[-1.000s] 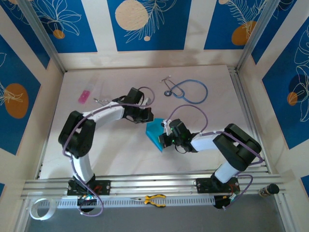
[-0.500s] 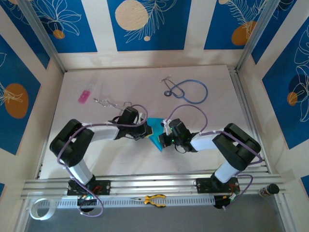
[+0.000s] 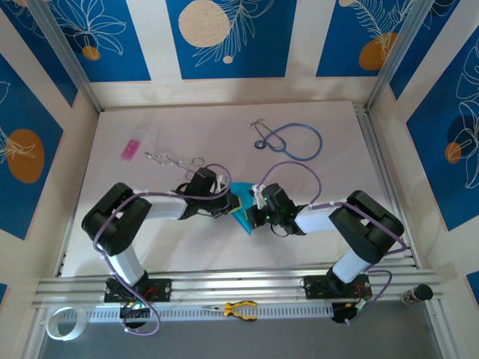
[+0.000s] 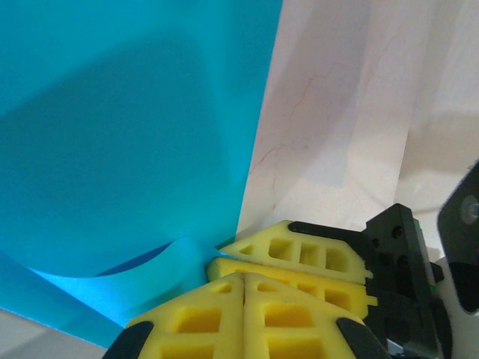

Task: Fold a paper plane with a square sheet of paper (pick it up from the middle)
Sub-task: Third fold the triangle at the center of the table.

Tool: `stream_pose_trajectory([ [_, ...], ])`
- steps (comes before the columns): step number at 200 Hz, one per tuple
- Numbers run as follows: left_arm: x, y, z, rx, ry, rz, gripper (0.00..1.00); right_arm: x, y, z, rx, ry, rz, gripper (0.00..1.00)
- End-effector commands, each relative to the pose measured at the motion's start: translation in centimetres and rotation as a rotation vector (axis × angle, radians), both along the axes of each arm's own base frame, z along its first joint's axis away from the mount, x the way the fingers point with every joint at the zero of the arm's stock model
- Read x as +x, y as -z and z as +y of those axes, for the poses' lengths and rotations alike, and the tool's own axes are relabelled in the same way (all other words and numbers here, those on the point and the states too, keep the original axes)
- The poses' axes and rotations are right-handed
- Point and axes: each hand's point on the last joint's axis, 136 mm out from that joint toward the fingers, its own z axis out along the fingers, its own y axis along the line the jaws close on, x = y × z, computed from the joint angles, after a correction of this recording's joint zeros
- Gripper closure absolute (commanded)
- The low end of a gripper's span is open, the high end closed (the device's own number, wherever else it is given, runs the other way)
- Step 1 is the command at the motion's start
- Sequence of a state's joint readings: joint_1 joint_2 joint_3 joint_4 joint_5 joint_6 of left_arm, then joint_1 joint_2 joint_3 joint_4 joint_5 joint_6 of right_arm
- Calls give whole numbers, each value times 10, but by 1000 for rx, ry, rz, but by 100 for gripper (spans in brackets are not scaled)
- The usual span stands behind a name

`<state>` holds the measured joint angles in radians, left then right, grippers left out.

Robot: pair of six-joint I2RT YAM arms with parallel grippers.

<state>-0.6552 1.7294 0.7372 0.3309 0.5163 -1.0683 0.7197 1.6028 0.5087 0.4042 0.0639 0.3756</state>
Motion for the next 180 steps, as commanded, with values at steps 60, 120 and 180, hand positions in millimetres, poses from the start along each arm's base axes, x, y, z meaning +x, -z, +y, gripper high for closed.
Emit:
stream_pose_trajectory([
  [60,-13,29,8,67,12,37,100,-9,16,-5,-49,-13,52,95],
  [120,-18,47,19,137,8,59,100,-9,16,-4,-47,-18,53,95],
  [180,-21,56,21,154,7,72,100,-7,6,2,-18,-17,54,91],
])
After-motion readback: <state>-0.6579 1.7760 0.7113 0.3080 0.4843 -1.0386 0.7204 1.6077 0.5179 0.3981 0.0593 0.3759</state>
